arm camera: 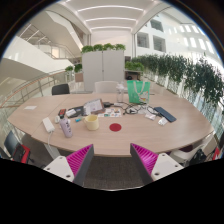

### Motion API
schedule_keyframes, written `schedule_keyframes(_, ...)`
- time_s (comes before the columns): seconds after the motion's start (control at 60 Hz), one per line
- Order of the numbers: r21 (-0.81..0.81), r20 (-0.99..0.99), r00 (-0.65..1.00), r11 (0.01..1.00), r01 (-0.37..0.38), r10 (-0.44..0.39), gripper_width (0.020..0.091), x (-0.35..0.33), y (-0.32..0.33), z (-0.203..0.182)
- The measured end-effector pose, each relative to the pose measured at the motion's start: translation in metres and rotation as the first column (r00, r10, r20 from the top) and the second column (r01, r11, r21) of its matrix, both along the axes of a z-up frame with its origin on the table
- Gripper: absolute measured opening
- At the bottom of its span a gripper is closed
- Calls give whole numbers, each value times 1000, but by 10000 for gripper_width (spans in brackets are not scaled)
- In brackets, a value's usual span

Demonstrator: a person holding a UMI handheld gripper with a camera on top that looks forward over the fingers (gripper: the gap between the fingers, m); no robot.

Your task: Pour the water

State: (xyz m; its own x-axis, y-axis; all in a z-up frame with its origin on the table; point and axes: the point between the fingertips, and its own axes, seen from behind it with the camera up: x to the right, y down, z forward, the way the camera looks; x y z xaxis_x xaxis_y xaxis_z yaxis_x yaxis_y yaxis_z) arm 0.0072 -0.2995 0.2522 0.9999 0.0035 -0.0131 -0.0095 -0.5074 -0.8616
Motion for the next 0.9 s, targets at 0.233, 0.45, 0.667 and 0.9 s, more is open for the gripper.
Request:
schedule_keyframes(0.233, 22, 37, 995, 995, 94, -95, 823, -43, -4, -3)
schedule_keyframes(0.45, 74, 6, 993, 990, 121, -122, 818, -111, -6, -12)
schedule_keyframes(0.667, 93, -45, 999, 996, -8, 12, 839, -213, 29, -87)
schedule_keyframes(0.9, 251, -12, 996, 964, -83, 89, 827, -301, 168, -162)
